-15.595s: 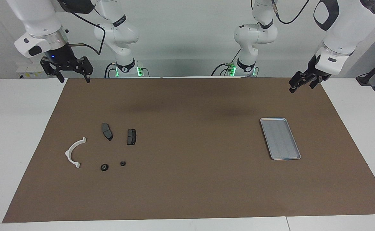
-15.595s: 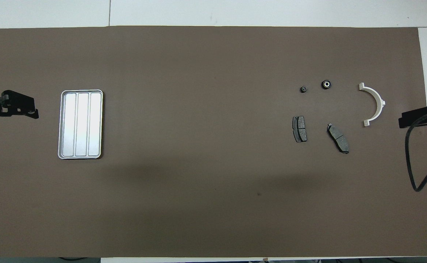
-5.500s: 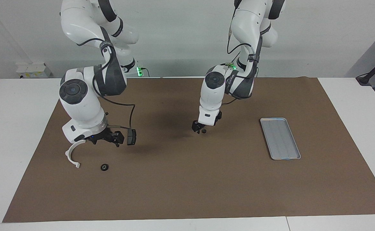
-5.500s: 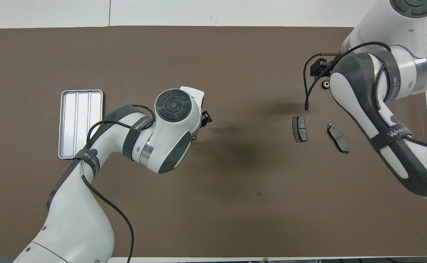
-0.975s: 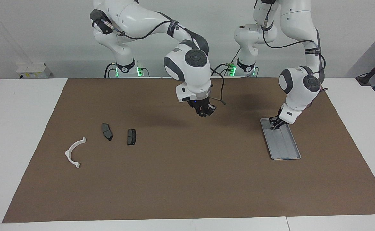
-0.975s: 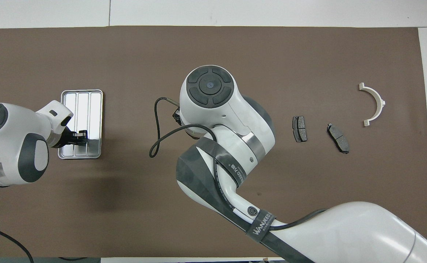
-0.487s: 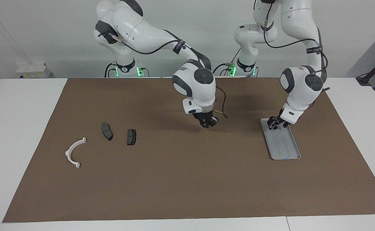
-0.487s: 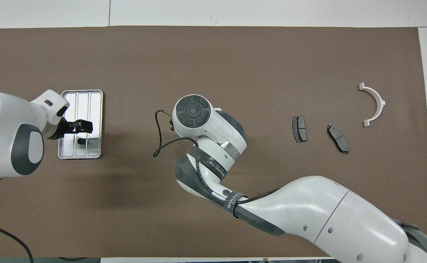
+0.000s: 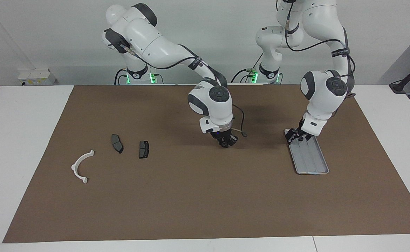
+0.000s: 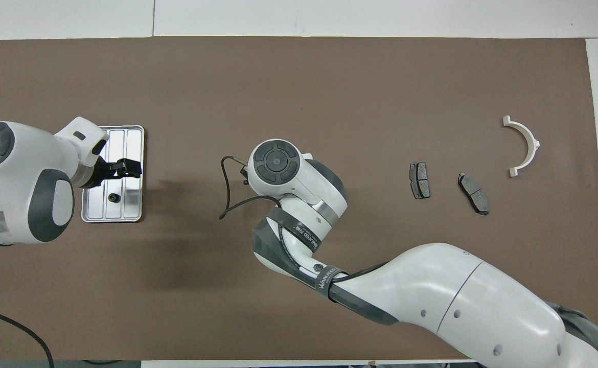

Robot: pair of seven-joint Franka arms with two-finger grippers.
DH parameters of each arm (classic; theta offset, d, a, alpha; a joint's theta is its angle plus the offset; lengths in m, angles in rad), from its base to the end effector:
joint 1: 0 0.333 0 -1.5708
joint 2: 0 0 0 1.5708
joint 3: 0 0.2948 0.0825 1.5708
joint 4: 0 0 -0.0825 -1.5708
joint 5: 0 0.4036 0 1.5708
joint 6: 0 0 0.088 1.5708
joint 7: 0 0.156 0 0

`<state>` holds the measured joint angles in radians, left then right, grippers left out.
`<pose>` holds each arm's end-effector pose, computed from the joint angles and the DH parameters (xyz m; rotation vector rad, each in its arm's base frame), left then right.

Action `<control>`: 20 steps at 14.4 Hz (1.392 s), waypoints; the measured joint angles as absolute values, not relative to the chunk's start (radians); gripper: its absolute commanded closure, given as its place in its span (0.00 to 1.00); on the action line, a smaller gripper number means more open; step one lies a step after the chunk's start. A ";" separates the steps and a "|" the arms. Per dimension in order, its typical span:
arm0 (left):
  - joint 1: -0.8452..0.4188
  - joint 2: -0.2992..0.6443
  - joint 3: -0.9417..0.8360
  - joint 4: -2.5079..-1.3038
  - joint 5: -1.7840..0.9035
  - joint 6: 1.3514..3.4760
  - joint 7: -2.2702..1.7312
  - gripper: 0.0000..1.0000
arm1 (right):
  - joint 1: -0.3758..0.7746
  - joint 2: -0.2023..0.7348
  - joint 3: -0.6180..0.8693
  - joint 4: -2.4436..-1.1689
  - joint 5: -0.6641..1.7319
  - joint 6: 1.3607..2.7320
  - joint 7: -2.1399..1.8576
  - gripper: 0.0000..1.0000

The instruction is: Pick bearing gear from pile to tray

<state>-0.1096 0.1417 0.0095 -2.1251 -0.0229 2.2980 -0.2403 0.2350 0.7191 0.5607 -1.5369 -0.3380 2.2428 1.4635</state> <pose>0.5757 -0.0591 0.2646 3.1109 0.2416 0.0438 0.5493 0.4681 0.2126 -2.8764 0.8917 0.0387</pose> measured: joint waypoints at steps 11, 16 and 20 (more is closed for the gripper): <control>-0.309 0.144 0.005 -2.107 -0.024 2.340 -0.603 0.00 | 0.055 0.616 0.582 -1.479 -0.338 2.155 1.252 0.00; -0.539 0.302 0.003 -1.924 -0.024 2.333 -0.919 0.00 | -0.162 0.547 0.667 -1.473 -0.333 2.002 0.822 0.00; -0.616 0.394 0.004 -1.880 -0.024 2.326 -0.983 0.06 | -0.263 0.529 0.684 -1.463 -0.316 1.944 0.599 0.00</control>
<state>-0.6158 0.3935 0.0041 -1.8802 -0.0244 2.3260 -0.9826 -0.2634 0.5288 0.6845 -1.4629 -0.3164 1.9442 0.5993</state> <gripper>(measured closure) 0.000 0.000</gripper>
